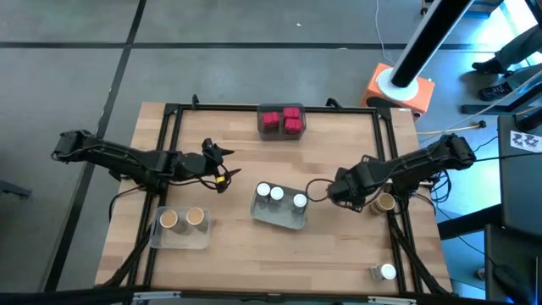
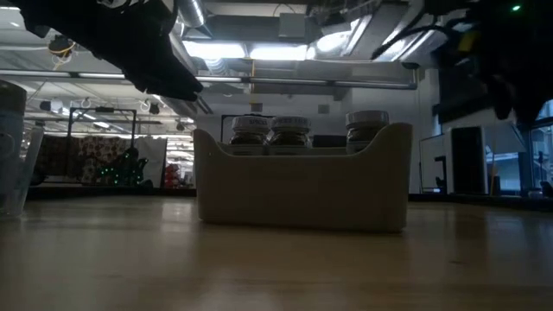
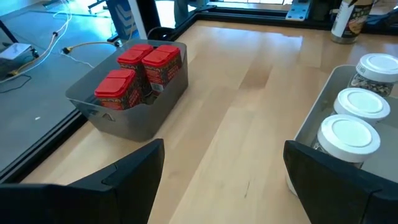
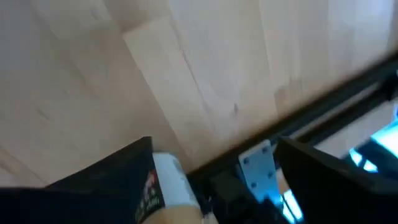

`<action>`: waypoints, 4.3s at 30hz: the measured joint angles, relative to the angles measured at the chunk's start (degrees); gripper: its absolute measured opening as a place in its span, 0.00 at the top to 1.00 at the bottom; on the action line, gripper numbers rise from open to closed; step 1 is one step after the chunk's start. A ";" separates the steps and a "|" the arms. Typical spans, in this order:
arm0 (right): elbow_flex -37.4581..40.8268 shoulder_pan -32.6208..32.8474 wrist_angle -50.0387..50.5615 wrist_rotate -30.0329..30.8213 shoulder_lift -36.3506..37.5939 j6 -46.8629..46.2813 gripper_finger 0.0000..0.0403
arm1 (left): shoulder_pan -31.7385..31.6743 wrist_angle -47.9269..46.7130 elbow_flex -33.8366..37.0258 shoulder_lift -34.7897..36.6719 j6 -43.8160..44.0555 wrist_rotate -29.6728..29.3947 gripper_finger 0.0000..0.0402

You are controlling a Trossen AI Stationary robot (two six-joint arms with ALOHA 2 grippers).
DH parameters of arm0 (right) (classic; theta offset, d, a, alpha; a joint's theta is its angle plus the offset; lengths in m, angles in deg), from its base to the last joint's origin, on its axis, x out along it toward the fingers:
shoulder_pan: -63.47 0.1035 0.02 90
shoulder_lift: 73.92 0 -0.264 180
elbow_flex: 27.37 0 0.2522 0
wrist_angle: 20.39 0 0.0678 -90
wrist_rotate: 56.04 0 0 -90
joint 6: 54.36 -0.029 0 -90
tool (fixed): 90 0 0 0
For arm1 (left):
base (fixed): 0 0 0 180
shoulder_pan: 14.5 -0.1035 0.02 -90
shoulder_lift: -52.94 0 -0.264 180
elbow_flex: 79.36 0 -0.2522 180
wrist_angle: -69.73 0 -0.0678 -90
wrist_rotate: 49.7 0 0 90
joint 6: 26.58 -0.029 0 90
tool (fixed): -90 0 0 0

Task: Sort spices by type
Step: Put the brown seasoning bottle into the transparent bin

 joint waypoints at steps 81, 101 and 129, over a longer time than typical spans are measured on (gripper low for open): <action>17.27 25.74 -11.26 -13.17 18.67 -31.37 0.10 | -0.07 0.42 0.02 -0.01 1.48 -0.03 0.22; 17.35 25.74 -18.42 -15.22 13.16 -38.77 0.10 | -0.02 0.99 0.02 0.00 1.08 -0.02 0.22; 3.64 25.74 -20.75 -0.91 9.07 -35.43 0.30 | 10.55 1.39 -0.54 0.00 3.92 0.98 0.22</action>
